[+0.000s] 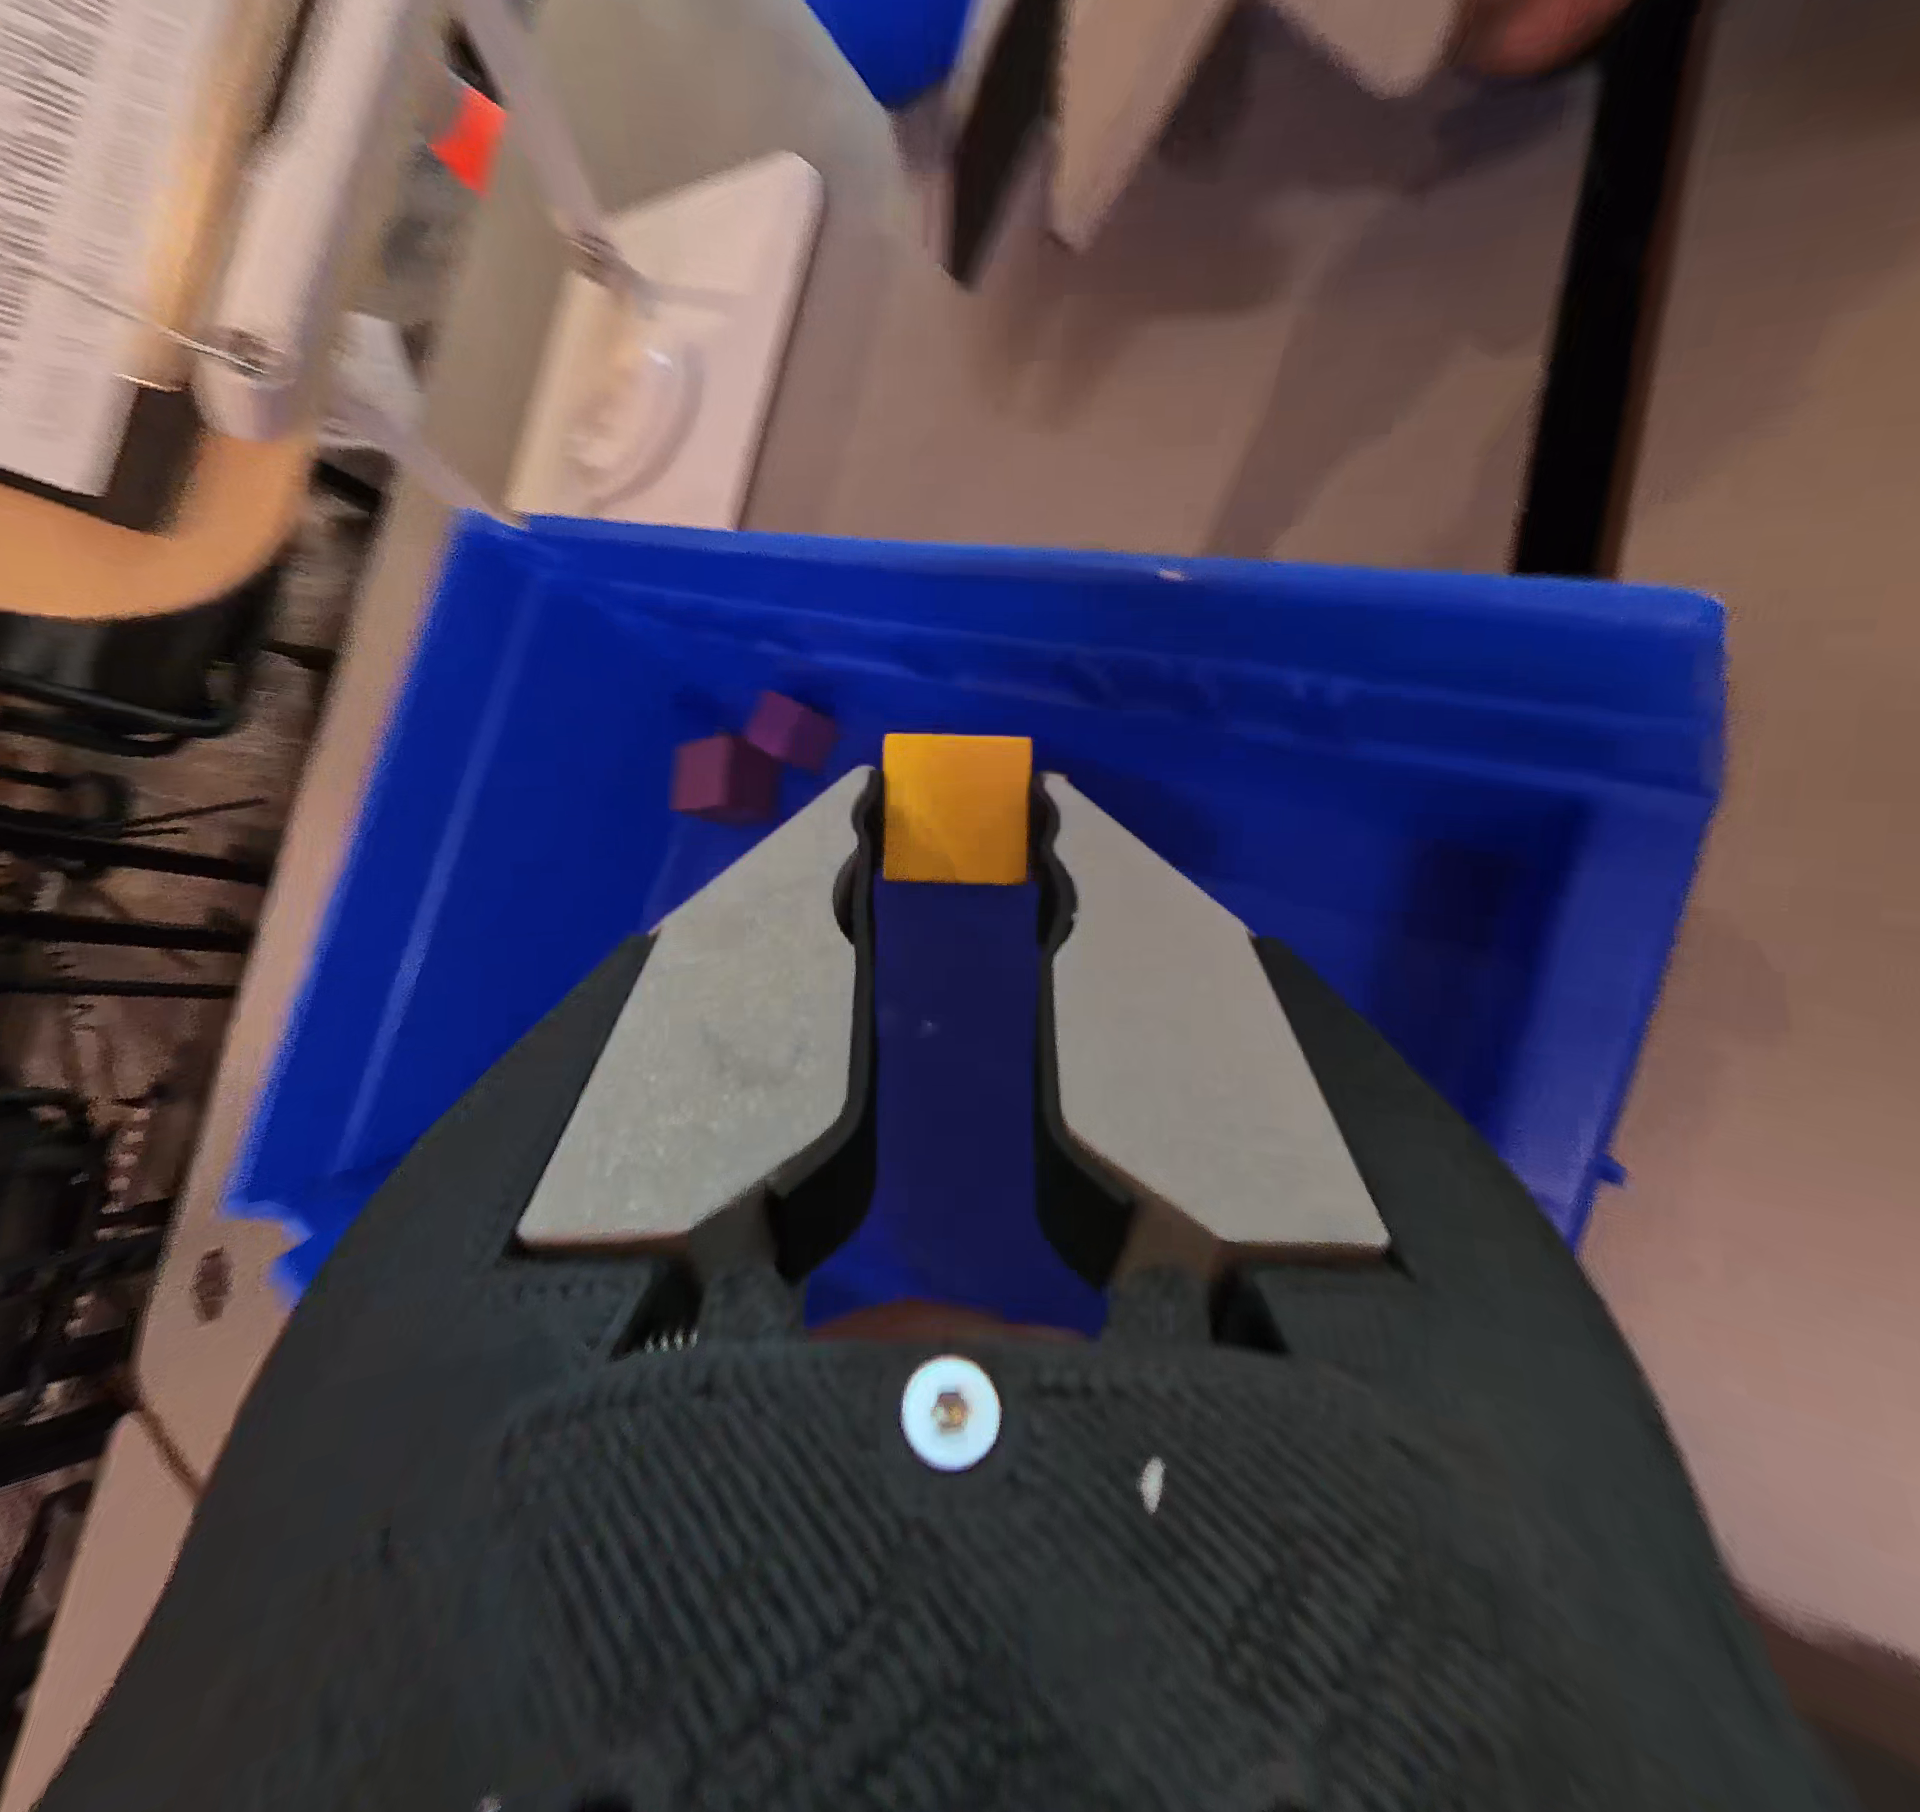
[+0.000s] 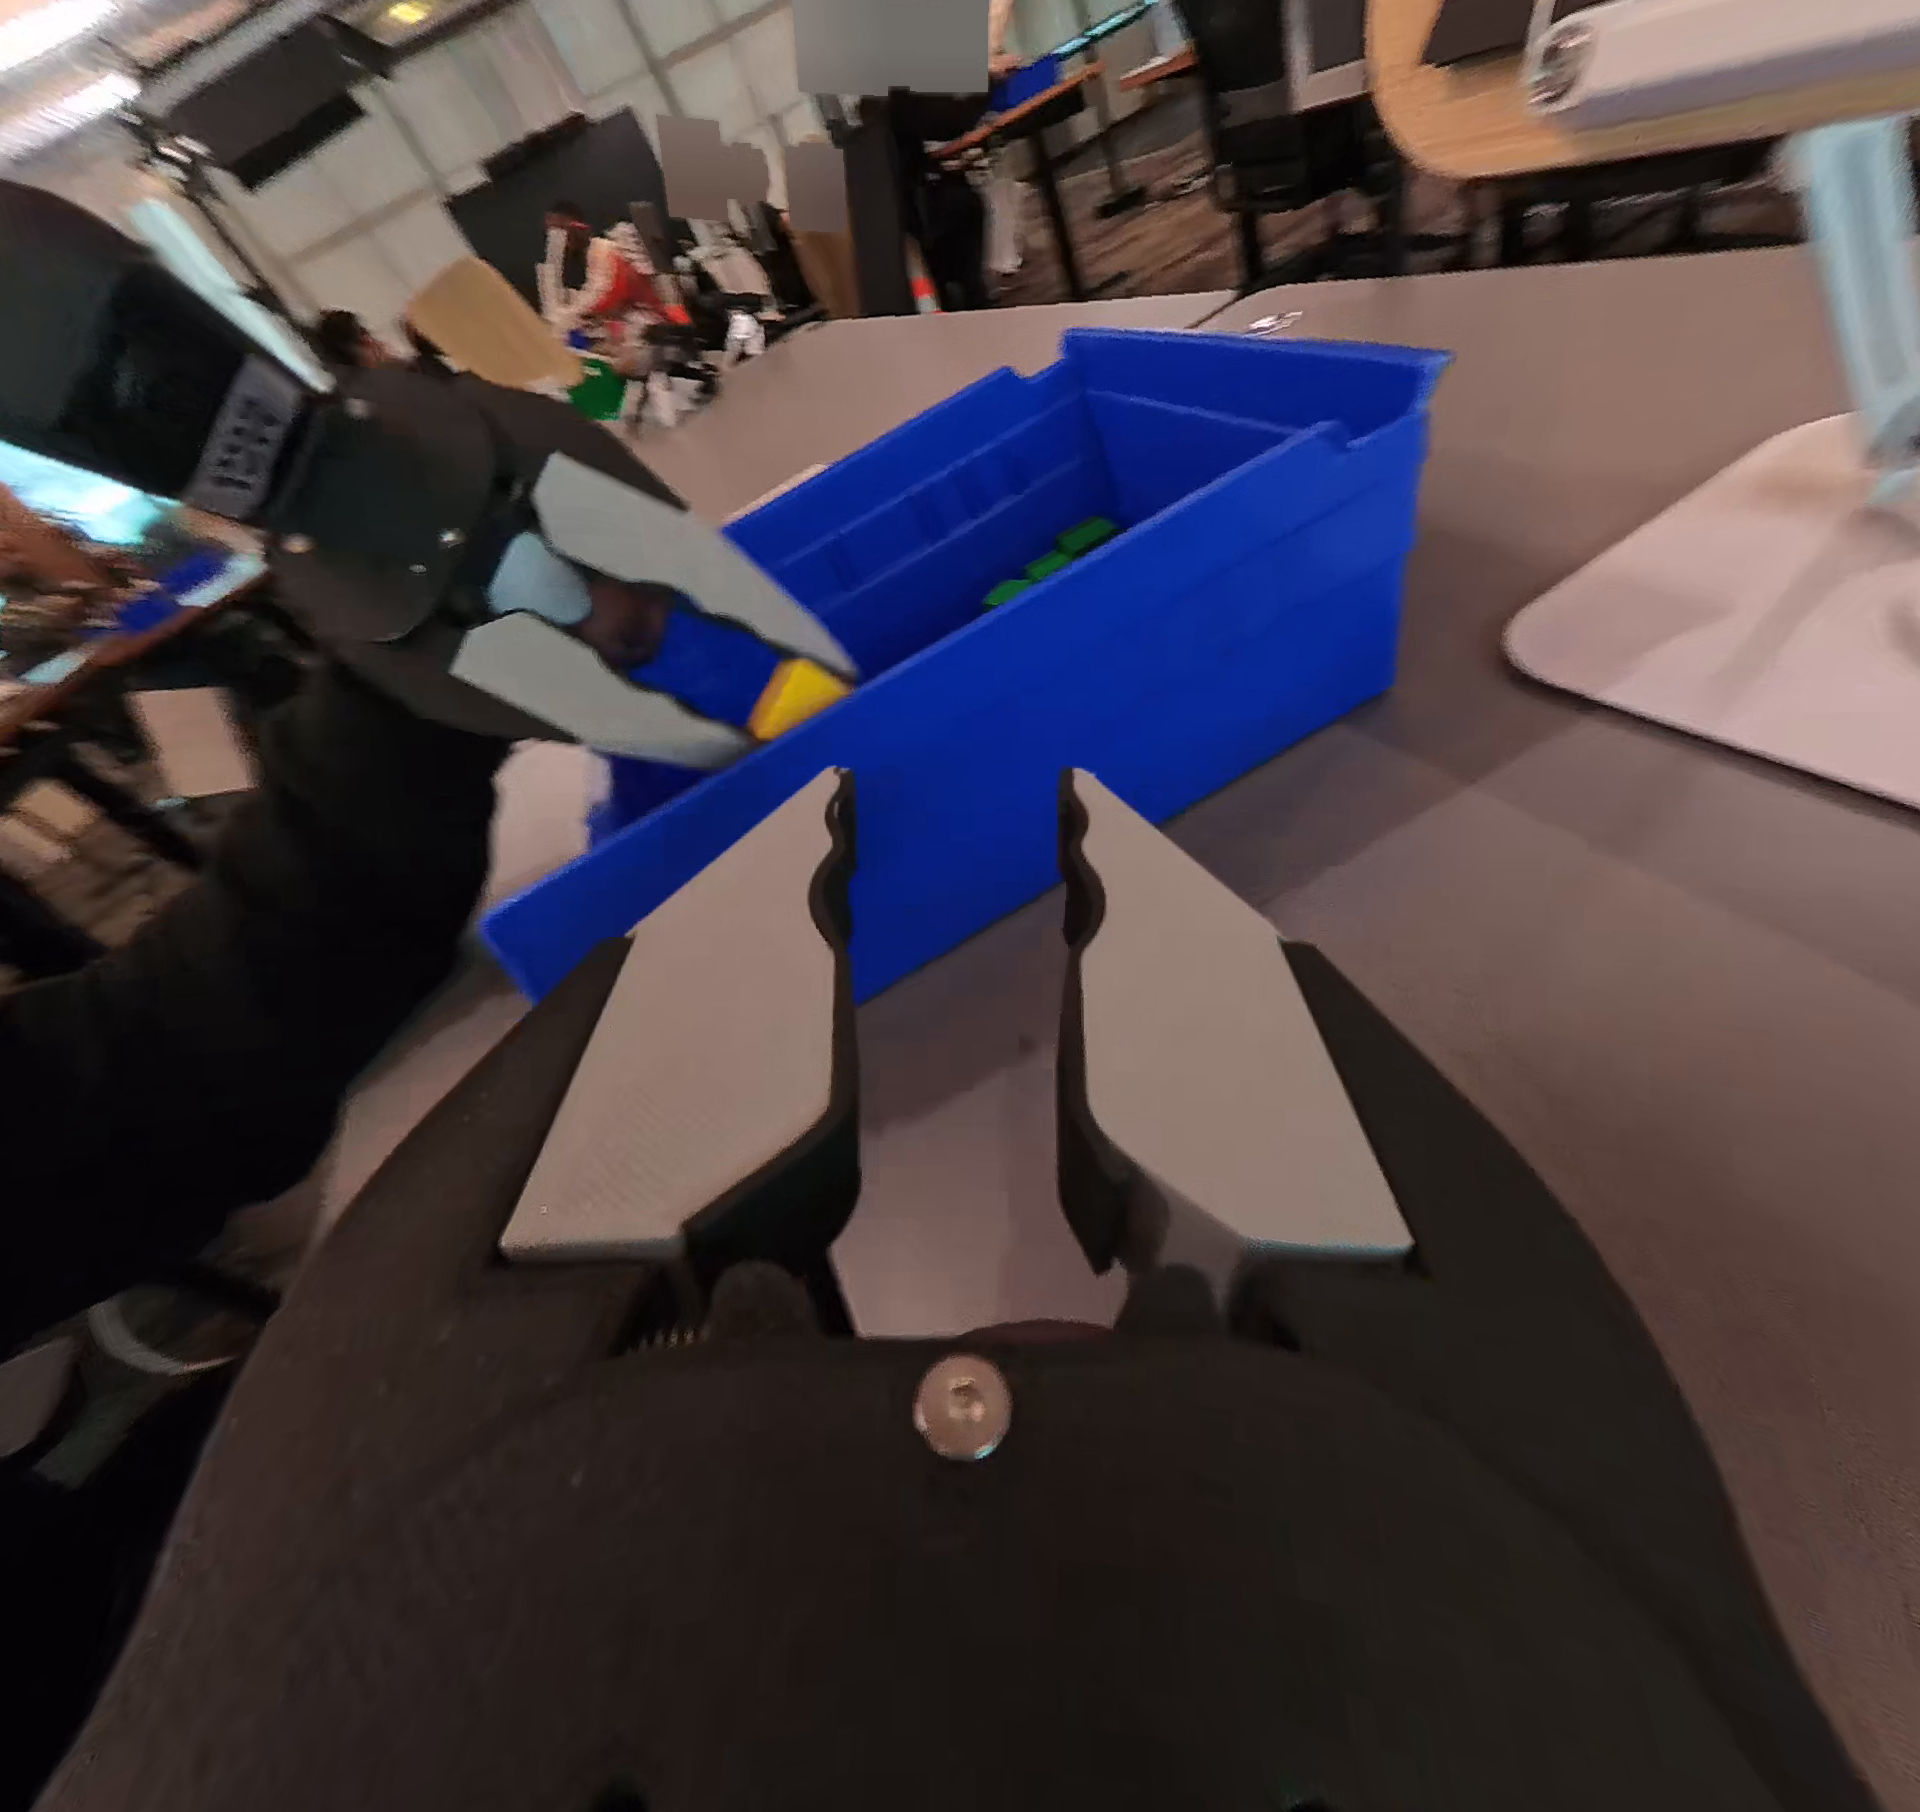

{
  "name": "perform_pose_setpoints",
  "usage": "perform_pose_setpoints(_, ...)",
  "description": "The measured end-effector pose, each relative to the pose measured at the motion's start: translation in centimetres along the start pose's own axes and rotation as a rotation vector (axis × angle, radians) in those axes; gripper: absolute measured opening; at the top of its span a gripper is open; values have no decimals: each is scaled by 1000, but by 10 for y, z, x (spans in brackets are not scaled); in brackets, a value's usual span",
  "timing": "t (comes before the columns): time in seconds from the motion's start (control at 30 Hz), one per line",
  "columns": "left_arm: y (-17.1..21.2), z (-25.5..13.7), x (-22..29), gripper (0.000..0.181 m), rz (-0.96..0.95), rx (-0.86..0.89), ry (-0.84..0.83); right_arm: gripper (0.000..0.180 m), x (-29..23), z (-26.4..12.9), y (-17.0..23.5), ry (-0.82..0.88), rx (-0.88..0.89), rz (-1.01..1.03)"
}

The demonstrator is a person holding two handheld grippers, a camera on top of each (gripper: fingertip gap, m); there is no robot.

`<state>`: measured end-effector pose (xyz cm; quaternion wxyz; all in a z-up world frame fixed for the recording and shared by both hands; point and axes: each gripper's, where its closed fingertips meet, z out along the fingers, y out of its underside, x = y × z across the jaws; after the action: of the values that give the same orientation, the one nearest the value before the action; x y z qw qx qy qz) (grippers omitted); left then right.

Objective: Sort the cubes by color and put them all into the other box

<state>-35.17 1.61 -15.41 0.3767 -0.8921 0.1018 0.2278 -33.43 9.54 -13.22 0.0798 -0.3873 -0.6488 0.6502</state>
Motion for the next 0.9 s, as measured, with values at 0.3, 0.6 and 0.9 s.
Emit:
perform_pose_setpoints(0.3, -66, -29, 10, 26, 163, 339, -92, 43, -55, 2, 1, -389, -13, 195)
perform_pose_setpoints(0.6, -90, -20, 40, 26, 260, 375, -60, 48, -81, 1, 1, -597, -20, 324)
perform_pose_setpoints(0.9, -89, -8, 41, 26, 247, 343, -77, 34, -76, 8, 6, -555, -30, 343)
